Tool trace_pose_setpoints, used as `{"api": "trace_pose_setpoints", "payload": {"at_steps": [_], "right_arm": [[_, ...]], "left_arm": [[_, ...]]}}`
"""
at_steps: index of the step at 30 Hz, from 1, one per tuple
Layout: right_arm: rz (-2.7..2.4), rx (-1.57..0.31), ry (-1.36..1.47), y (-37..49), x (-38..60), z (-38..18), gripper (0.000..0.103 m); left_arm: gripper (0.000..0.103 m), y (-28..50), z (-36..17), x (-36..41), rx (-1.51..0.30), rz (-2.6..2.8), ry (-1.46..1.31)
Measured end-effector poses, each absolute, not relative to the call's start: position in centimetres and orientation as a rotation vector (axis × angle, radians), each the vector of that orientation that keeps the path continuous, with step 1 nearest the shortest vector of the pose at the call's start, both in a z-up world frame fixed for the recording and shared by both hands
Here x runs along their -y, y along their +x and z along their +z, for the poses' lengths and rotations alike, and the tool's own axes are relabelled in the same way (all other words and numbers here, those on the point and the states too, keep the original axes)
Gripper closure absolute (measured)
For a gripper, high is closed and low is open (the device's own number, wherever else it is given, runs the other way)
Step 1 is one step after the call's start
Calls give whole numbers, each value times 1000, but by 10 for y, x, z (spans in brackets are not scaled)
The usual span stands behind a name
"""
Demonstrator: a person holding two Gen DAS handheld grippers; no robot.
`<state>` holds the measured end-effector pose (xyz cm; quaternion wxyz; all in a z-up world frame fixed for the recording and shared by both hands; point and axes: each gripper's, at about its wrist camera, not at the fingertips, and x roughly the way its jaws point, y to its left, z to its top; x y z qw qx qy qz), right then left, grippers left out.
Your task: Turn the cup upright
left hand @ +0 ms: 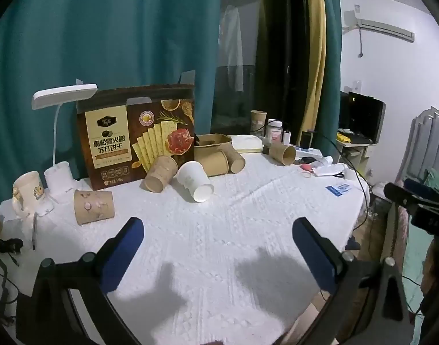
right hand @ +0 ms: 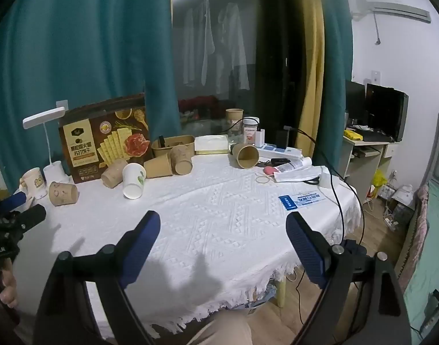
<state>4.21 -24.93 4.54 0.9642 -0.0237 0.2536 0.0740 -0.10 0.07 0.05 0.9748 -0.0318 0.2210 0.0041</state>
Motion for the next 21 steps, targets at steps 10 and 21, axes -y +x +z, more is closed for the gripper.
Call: {"api": "trace_pose_setpoints", "payload": {"at_steps": [10, 21], "right_arm": [[153, -523, -41, 41, 249, 46, 15], [152, -530, -41, 41, 249, 46, 15]], "left_arm": [[0, -1, 0, 0, -468, -29, -70], [0, -6, 4, 0, -446, -27, -68]]}}
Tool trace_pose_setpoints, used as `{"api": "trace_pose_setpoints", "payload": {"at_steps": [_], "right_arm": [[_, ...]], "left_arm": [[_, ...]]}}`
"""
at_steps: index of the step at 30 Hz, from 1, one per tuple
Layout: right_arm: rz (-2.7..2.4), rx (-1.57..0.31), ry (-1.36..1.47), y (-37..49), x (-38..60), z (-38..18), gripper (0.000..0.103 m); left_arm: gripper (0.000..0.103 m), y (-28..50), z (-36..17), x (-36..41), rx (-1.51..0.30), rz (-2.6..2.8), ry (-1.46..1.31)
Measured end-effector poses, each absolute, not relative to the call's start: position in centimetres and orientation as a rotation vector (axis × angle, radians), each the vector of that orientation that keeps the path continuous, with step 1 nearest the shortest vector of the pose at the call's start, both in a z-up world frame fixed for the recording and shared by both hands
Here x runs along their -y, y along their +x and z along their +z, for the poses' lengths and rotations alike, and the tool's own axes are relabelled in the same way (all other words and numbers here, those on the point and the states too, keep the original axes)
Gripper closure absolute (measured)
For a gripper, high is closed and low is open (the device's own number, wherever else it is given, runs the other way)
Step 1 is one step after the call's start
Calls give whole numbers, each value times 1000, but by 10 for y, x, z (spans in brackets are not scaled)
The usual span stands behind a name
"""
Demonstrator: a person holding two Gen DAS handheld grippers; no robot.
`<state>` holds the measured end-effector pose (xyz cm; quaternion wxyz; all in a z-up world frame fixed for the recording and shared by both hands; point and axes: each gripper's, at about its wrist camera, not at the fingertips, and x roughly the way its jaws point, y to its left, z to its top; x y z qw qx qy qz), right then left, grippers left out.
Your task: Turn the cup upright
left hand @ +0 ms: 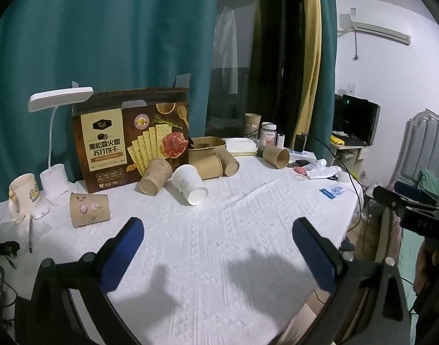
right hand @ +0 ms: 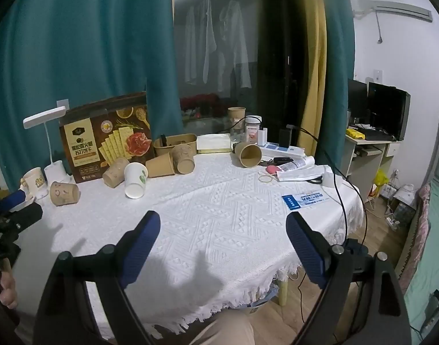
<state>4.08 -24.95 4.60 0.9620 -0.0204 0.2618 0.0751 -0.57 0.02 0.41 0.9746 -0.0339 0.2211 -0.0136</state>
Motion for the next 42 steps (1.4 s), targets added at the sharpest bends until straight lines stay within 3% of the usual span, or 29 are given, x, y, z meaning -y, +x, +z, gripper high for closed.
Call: {"api": "trace_pose_setpoints", "payload": {"at_steps": [42], "right_arm": [[152, -527, -42, 42, 242, 47, 15]], "left_arm": [[0, -9, 13, -5, -416, -37, -74]]}}
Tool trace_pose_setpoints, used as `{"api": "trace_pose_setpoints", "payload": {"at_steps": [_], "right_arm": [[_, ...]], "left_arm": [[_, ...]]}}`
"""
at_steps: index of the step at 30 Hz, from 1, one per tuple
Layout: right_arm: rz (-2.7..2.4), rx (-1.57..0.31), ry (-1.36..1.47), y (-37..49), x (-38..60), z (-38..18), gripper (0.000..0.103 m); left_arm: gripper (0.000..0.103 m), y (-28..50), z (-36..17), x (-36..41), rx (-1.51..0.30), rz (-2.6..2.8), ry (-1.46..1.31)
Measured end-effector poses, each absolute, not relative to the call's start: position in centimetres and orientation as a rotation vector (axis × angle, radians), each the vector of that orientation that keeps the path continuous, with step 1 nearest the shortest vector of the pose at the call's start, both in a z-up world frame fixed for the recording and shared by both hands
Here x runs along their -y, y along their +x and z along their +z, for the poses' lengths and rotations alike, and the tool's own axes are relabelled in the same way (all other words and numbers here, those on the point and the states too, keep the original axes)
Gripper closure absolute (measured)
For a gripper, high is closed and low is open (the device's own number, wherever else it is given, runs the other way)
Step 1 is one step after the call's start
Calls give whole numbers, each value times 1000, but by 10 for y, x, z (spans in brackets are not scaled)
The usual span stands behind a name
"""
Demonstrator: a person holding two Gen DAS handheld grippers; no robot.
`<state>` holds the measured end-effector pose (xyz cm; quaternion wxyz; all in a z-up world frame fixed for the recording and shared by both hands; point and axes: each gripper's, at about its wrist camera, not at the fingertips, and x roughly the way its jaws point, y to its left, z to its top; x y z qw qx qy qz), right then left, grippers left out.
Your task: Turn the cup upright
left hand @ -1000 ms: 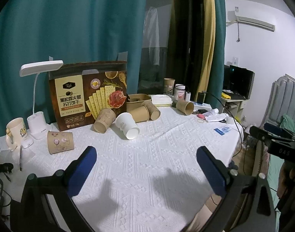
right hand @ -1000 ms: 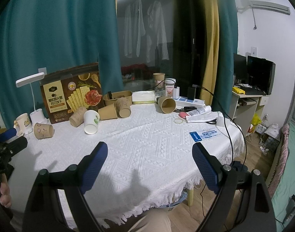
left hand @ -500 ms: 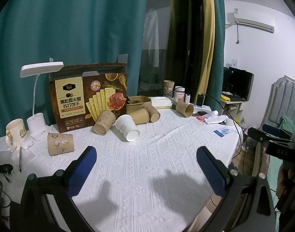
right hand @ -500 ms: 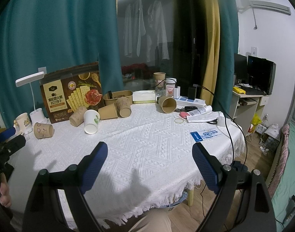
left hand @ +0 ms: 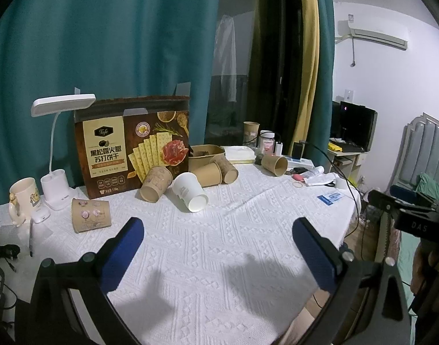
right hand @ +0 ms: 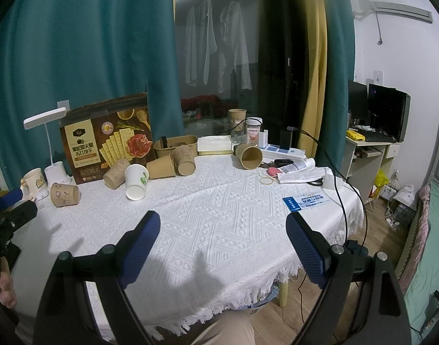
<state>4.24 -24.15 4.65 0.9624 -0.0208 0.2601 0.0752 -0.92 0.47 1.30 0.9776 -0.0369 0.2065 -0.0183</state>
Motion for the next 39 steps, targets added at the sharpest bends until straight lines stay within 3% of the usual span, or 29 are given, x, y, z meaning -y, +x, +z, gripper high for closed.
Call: {"api": "trace_pose_setpoints", "payload": {"at_steps": [39], "right_arm": [[144, -544, -25, 55, 248, 38, 15]], "left_arm": [[0, 3, 13, 6, -434, -43, -49]]}}
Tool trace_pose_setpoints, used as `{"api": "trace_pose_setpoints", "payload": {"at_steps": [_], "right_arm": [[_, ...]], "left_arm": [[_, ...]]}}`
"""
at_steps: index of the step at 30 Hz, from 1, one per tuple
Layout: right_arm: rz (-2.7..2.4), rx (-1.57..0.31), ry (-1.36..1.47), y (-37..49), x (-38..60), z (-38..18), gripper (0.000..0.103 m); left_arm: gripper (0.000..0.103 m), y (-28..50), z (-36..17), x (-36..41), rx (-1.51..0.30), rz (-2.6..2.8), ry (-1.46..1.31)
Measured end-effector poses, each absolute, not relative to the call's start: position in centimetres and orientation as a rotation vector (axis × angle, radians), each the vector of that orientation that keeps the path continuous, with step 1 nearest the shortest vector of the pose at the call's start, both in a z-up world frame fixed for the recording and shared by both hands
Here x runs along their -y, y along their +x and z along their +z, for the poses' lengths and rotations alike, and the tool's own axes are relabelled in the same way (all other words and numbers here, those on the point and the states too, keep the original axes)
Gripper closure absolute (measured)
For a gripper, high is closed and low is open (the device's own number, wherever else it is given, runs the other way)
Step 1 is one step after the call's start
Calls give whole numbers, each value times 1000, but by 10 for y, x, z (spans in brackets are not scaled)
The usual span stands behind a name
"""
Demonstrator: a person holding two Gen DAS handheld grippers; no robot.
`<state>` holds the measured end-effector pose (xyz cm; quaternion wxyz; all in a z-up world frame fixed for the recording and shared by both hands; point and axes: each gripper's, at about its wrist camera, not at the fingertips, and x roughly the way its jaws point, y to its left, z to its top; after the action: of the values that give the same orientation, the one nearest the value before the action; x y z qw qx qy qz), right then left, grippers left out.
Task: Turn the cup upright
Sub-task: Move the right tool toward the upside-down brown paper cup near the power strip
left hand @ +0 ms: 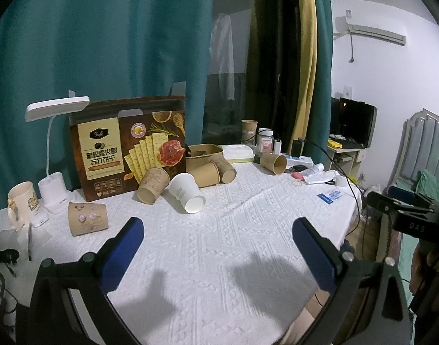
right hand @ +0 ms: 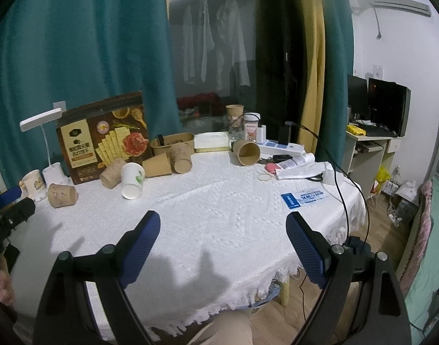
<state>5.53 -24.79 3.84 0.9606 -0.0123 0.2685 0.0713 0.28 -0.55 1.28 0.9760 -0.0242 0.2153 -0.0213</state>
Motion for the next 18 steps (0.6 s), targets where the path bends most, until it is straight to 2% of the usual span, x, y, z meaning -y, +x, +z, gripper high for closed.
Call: {"api": "trace_pose_setpoints", "payload": {"at_steps": [5, 13, 18], "right_arm": [[93, -604, -11, 87, 278, 16, 15], [12, -649, 4, 151, 344, -21, 15], [-24, -657, 9, 204, 380, -38, 15]], "left_arm": [[0, 42, 6, 16, -530, -113, -32], [0, 158, -14, 39, -731, -195, -58], [0, 231, -22, 73, -797, -237, -42]]}}
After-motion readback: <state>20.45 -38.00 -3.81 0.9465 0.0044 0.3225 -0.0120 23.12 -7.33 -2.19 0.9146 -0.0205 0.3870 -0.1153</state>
